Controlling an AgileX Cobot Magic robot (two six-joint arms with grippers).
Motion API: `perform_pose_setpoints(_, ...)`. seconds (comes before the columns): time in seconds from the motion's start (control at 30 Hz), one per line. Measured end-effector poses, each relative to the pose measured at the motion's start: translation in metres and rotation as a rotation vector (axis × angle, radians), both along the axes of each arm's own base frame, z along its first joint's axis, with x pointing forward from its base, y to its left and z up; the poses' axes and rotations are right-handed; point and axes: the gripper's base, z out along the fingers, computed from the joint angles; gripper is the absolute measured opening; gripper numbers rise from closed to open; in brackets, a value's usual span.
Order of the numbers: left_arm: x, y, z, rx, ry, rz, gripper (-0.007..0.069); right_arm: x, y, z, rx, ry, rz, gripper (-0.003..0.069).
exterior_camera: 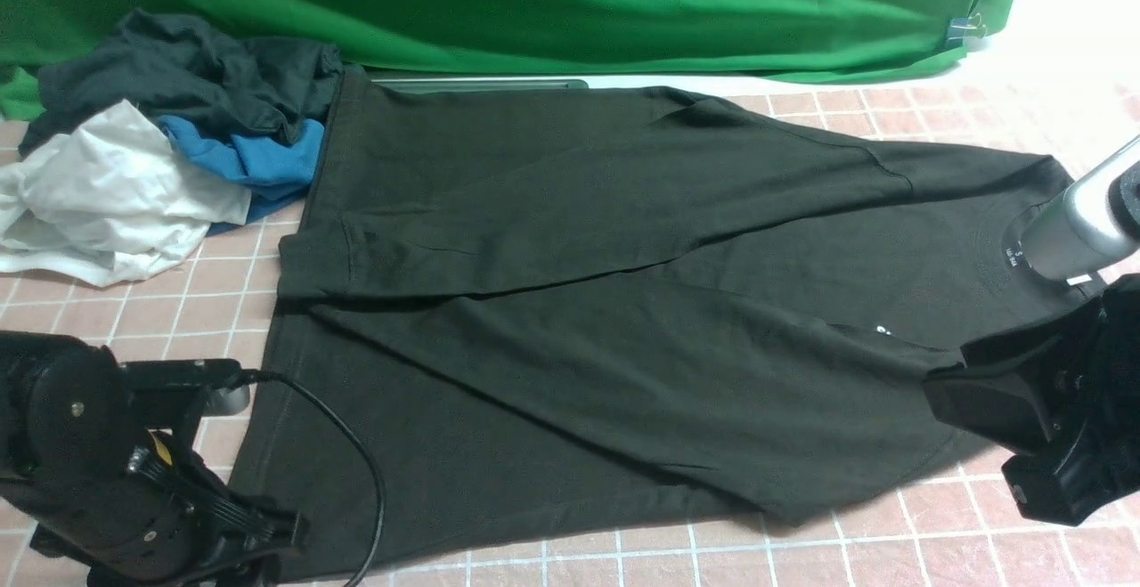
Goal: Fold a long-sleeved shirt over a pink coffee tablecloth.
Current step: 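Grasp the near edge of the shirt at its hem and shoulder corners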
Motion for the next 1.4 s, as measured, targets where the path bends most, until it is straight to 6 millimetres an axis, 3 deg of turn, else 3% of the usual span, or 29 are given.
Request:
perform_pose_setpoints(0.13, 0.001, 0.0, -0.001, 0.003, 0.0, -0.002, 0.0372, 0.0, 0.0, 0.0, -0.002, -0.001, 0.002, 0.0241)
perform_pose_setpoints(0.27, 0.003, 0.0, 0.0, 0.001, -0.02, -0.003, 0.022, 0.0, 0.0, 0.0, -0.002, -0.004, 0.004, 0.0241)
perform_pose_setpoints(0.37, 0.003, 0.0, 0.0, -0.003, -0.029, -0.001, 0.0153, 0.001, 0.0, 0.001, 0.001, -0.01, 0.004, 0.0241)
perform_pose_setpoints(0.57, 0.004, 0.0, 0.0, 0.002, -0.032, -0.009, 0.0129, 0.001, 0.0, 0.001, 0.001, -0.01, 0.004, 0.0241)
perform_pose_setpoints(0.73, 0.008, 0.0, 0.01, 0.013, -0.066, -0.048, 0.0055, 0.0, 0.0, 0.0, -0.001, -0.01, 0.004, 0.0241)
perform_pose_setpoints(0.93, -0.007, 0.0, 0.043, -0.003, -0.138, -0.087, 0.0046, 0.005, -0.006, -0.004, -0.092, -0.011, -0.03, 0.0241)
perform_pose_setpoints(1.03, -0.018, 0.001, 0.058, -0.021, -0.165, -0.08, 0.0046, 0.011, -0.005, -0.012, -0.156, 0.02, -0.033, 0.0241)
perform_pose_setpoints(1.2, -0.039, 0.002, 0.08, -0.036, -0.239, -0.095, 0.0046, 0.031, 0.006, -0.043, -0.301, 0.151, 0.024, 0.0245)
perform_pose_setpoints(1.23, -0.044, 0.002, 0.086, -0.038, -0.265, -0.099, 0.0046, 0.04, 0.012, -0.058, -0.37, 0.186, 0.09, 0.0264)
perform_pose_setpoints(1.27, -0.045, 0.002, 0.086, -0.038, -0.268, -0.099, 0.0046, 0.041, 0.012, -0.059, -0.377, 0.188, 0.098, 0.0272)
perform_pose_setpoints(1.33, -0.05, 0.003, 0.091, -0.036, -0.287, -0.116, 0.0046, 0.049, 0.018, -0.077, -0.46, 0.225, 0.196, 0.0329)
perform_pose_setpoints(1.37, -0.053, 0.003, 0.093, -0.034, -0.295, -0.126, 0.0046, 0.054, 0.021, -0.089, -0.509, 0.248, 0.26, 0.0392)
perform_pose_setpoints(1.4, -0.053, 0.003, 0.093, -0.034, -0.294, -0.127, 0.0046, 0.055, 0.021, -0.09, -0.514, 0.248, 0.267, 0.0409)
